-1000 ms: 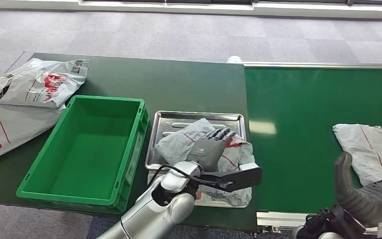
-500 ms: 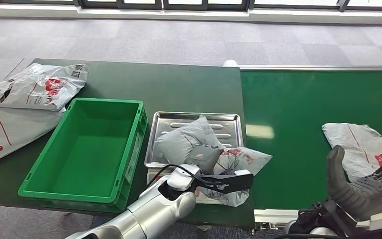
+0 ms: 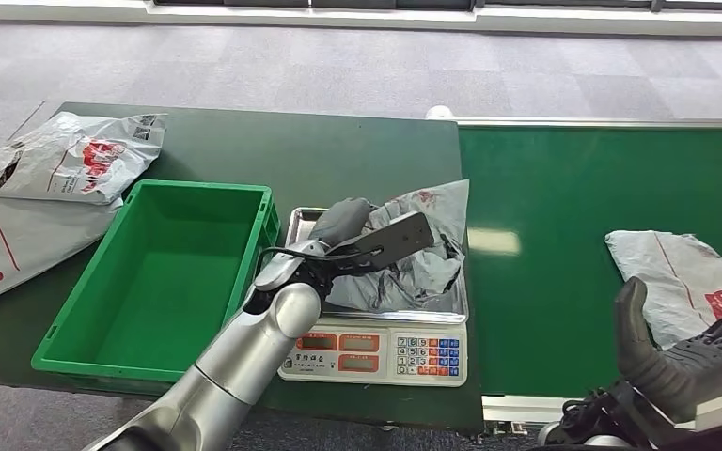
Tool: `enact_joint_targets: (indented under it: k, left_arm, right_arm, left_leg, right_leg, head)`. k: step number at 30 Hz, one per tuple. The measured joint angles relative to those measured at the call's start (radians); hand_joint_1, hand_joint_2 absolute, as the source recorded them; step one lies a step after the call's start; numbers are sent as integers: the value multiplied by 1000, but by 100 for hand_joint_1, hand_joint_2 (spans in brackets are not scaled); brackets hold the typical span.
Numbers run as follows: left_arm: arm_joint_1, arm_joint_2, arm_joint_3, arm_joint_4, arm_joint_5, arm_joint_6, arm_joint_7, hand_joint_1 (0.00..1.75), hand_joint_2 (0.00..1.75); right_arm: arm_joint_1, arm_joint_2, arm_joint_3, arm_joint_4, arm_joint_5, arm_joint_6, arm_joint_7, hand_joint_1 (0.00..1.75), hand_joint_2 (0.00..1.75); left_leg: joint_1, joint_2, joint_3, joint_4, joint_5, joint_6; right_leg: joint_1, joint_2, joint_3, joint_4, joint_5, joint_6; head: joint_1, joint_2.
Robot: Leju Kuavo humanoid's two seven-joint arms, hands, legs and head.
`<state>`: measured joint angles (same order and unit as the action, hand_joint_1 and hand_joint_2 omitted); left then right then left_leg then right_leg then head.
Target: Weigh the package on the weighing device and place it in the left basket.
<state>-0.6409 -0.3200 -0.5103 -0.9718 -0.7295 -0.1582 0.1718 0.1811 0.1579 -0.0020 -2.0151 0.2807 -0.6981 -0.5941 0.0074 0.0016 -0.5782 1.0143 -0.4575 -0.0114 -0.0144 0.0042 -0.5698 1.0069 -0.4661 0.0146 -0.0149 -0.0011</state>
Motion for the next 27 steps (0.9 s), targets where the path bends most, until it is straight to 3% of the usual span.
enact_joint_targets:
  k: [9, 16, 21, 25, 27]
  left_arm:
    - [19, 62, 150, -288, 108, 107, -54, 175, 175]
    - [24, 85, 176, -362, 109, 127, -63, 175, 175]
    - [17, 122, 231, -414, 69, 287, -78, 175, 175]
    - [-1, 171, 325, -422, 31, 354, -74, 173, 175]
    - [-1, 197, 381, -414, 21, 369, -84, 86, 175]
  right_arm:
    - [9, 0, -3, -19, -23, 0, -17, 0, 175]
    - [9, 0, -3, -20, -24, 0, -21, 0, 175]
    - [12, 10, -8, -20, -41, 0, -55, 0, 175]
    - [31, 16, -16, -22, -64, 0, -86, 0, 175]
    - [48, 15, -19, -25, -78, 0, -92, 0, 175]
  left_leg:
    - [0, -1, -9, 0, 0, 0]
    - [0, -1, -10, 0, 0, 0]
    - [0, -1, -10, 0, 0, 0]
    - [0, -1, -10, 0, 0, -1]
    - [1, -1, -10, 0, 1, -1]
  right_leg:
    - [0, -1, -9, 0, 0, 0]
    - [0, -1, -9, 0, 0, 0]
    - [0, 0, -11, 0, 0, 0]
    - [2, 0, -11, 0, 0, -1]
    - [3, 0, -11, 0, -1, -1]
  head:
    - [0, 0]
    - [0, 0]
    - [0, 0]
    - [0, 0]
    - [0, 0]
